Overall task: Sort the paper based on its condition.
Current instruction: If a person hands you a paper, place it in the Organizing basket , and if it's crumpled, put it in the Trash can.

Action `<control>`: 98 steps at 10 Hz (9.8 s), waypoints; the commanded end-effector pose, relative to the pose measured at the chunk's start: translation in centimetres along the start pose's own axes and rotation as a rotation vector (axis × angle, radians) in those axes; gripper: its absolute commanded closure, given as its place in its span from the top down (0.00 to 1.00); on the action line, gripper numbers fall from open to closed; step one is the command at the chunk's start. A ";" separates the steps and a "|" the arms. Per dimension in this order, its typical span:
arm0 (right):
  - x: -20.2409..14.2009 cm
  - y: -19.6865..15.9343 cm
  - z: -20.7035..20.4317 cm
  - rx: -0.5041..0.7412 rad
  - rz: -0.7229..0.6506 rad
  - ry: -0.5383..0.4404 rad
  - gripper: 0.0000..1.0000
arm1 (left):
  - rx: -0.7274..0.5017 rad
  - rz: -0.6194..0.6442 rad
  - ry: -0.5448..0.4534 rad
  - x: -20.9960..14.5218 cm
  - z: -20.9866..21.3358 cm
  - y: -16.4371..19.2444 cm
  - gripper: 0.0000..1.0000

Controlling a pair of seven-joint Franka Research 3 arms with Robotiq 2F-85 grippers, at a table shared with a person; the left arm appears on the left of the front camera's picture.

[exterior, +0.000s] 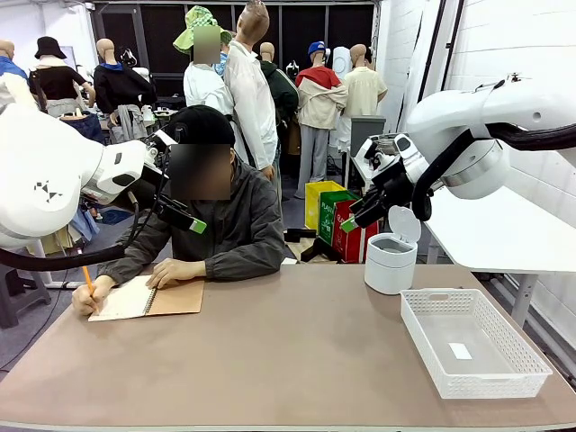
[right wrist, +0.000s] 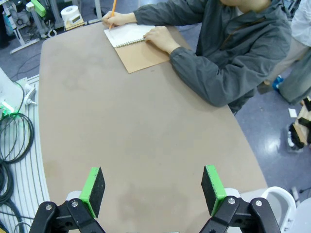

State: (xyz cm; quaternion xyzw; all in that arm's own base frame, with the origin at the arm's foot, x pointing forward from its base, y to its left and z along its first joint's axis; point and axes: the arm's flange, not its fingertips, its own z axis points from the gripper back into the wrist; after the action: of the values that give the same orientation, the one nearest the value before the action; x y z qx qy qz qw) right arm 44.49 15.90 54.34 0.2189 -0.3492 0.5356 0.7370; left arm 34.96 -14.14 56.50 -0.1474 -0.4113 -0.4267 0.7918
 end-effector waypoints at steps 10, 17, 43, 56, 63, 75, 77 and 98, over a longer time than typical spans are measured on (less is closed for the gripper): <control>0.1 0.0 -0.1 -0.009 -0.006 -0.019 1.00 | -0.006 0.011 0.003 -0.1 0.0 0.0 1.00; 0.1 0.0 -0.1 -0.009 -0.006 -0.019 1.00 | -0.006 0.011 0.003 -0.1 0.0 0.0 1.00; 0.1 0.0 -0.1 -0.009 -0.006 -0.019 1.00 | -0.006 0.011 0.003 -0.1 0.0 0.0 1.00; 0.1 0.0 -0.1 -0.009 -0.006 -0.019 1.00 | -0.006 0.011 0.003 -0.1 0.0 0.0 1.00; 0.1 0.0 -0.1 -0.009 -0.006 -0.019 1.00 | -0.006 0.011 0.003 -0.1 0.0 0.0 1.00; 0.1 0.0 -0.1 -0.009 -0.006 -0.019 1.00 | -0.006 0.011 0.003 -0.1 0.0 0.0 1.00; 0.1 0.0 -0.1 -0.009 -0.006 -0.019 1.00 | -0.006 0.011 0.003 -0.1 0.0 0.0 1.00; -7.7 -4.8 -5.5 0.333 -1.294 0.049 1.00 | -0.006 0.011 0.003 -0.1 0.0 0.0 1.00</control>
State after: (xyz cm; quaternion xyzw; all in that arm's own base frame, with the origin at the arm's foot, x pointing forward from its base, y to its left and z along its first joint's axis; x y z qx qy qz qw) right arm 48.19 13.18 45.06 0.4413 -0.0640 0.0941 0.8901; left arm 34.96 -14.12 56.51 -0.1473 -0.4114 -0.4266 0.7919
